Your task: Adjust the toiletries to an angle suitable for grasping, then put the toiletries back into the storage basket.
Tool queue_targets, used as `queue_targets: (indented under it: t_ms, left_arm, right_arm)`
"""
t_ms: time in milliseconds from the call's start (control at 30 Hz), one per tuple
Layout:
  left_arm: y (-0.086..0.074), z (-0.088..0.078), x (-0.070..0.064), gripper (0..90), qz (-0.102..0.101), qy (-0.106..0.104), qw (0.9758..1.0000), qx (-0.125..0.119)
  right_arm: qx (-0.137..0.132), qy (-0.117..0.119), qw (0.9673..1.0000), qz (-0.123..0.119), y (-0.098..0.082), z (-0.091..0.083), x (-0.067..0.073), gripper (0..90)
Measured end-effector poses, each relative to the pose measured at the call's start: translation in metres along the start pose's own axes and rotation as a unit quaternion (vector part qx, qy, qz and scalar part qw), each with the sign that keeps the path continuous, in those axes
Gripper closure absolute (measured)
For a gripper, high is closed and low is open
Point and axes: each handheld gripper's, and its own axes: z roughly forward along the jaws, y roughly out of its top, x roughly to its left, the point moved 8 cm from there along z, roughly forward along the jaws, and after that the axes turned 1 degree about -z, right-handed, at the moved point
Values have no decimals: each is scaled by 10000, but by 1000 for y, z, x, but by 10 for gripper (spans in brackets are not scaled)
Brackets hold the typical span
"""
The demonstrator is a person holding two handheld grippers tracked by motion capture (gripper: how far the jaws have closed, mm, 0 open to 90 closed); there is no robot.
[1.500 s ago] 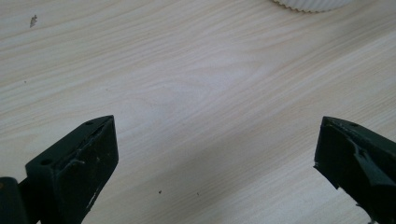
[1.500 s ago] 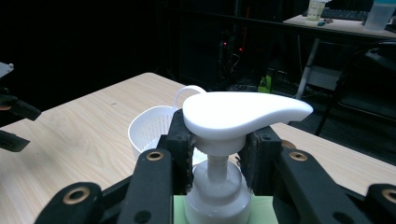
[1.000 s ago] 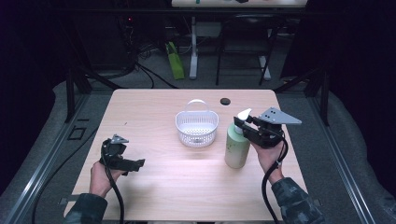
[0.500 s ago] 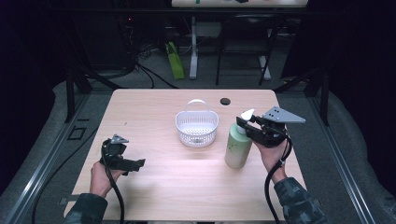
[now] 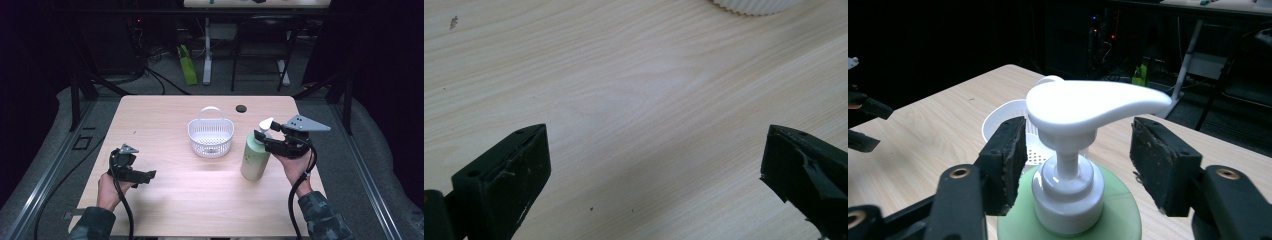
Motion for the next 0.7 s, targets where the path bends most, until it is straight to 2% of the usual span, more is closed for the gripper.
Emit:
queue_targets:
  t_ms: [233, 567, 700]
  left_arm:
    - [0, -1, -1, 0, -18, 14, 10000, -27]
    - [-1, 0, -1, 0, -10, -13, 10000, 11]
    - [0, 0, -2, 0, -6, -12, 10000, 10]
  right_arm:
    - [-33, 20, 10000, 16, -1, -1, 1, 497]
    - [-258, 116, 9996, -9, 1, -4, 3, 665]
    - [-344, 157, 9993, 47, 1, -4, 4, 669]
